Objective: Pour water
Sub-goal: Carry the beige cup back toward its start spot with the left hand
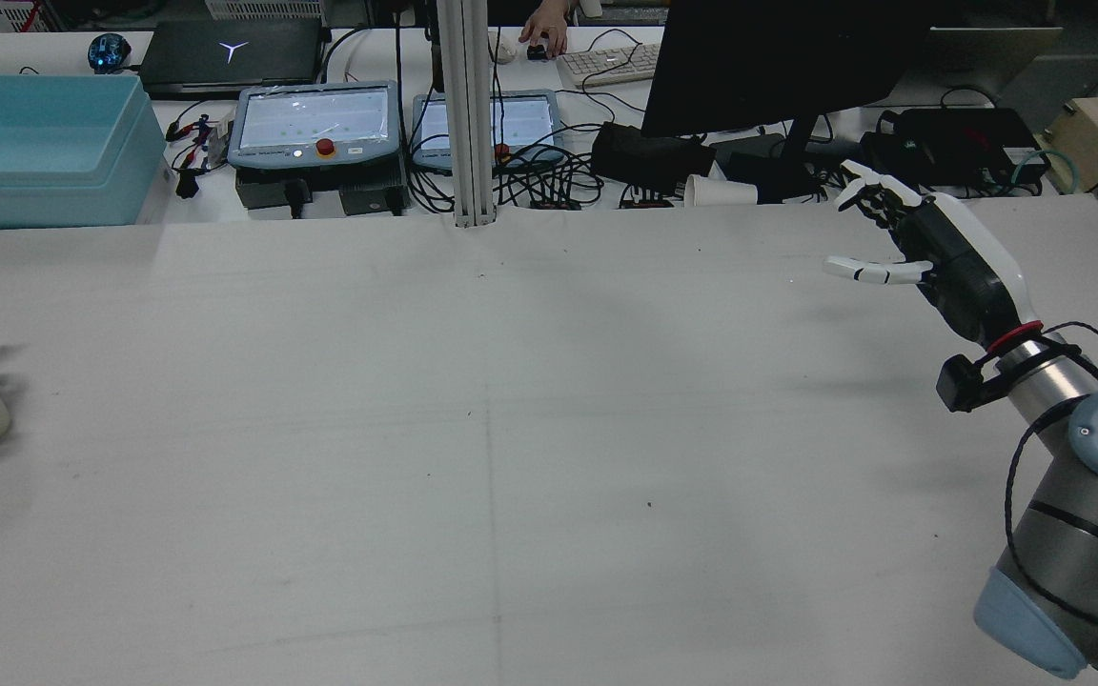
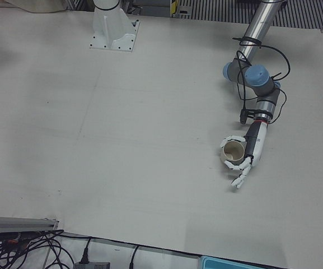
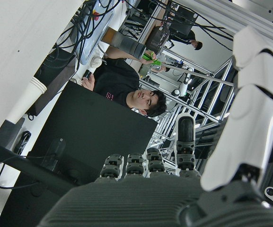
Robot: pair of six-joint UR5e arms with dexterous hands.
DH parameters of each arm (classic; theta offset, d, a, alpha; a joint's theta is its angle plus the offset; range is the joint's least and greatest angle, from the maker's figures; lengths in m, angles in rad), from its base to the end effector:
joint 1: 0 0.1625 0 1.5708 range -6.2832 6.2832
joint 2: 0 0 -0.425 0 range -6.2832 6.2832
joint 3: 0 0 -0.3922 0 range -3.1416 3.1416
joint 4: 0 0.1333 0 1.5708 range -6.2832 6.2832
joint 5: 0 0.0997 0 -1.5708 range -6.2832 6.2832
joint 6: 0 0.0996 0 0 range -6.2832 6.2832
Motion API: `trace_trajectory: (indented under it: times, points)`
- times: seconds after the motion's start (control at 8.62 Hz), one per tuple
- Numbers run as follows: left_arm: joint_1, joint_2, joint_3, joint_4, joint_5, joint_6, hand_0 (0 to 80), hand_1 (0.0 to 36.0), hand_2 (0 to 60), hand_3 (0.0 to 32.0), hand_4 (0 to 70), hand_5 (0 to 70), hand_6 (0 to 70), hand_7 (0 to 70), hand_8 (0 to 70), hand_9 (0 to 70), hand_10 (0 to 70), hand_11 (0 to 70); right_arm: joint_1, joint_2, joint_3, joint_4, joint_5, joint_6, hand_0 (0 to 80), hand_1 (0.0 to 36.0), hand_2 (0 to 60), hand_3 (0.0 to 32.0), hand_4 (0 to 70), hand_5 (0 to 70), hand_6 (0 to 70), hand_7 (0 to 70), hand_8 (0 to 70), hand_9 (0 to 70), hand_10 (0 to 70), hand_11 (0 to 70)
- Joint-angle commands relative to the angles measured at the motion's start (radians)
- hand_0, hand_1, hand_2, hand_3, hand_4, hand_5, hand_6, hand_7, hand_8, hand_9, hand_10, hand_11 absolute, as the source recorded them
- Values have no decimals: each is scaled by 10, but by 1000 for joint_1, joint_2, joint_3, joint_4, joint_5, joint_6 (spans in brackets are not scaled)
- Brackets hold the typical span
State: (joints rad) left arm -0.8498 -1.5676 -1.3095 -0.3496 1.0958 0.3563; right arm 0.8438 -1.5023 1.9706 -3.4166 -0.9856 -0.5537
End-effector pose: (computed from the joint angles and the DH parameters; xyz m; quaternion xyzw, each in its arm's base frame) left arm 0.1785 -0.4741 0.7818 0.0267 0.7329 -0.6532 0.1885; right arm -0.1781 -0.4836 0.4914 0.1187 -0.7523 0.6210 0.1850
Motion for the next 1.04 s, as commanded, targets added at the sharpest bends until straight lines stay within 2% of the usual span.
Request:
trace_trajectory:
  times: [0.0,0.12,0.35,0.46,0.7,0.93]
  points:
    - [3,3,-1,-8,1,1,550,168,49,0,303,236,61,134,33,44,38,72,-3,1,16,-3,15,-2,492,178,181,0,104,509,66,120,51,98,53,93]
    - [3,3,-4,-8,1,0,543,143,0,0,250,126,47,99,11,10,29,60,-3,1,24,-7,15,-5,493,177,182,0,105,510,64,119,49,96,52,92]
    - [2,9,-4,-15,1,0,546,147,0,0,136,2,13,36,0,0,12,39,-14,1,22,-7,15,-8,493,178,187,0,105,511,65,119,49,96,52,91]
    - [2,18,-4,-26,1,0,542,143,0,0,110,0,1,23,0,0,9,34,-14,1,22,-7,15,-8,493,178,188,0,105,508,65,119,50,97,52,92]
    - [0,34,-7,-37,1,-2,545,146,0,62,69,0,0,0,0,0,2,24,-15,1,24,-7,15,-8,492,178,190,0,103,507,64,118,50,98,53,93]
    - [-17,49,-40,-42,1,-13,546,145,0,76,66,0,0,0,0,0,0,21,-14,7,33,-9,15,-6,492,179,186,0,107,512,65,121,49,97,52,92]
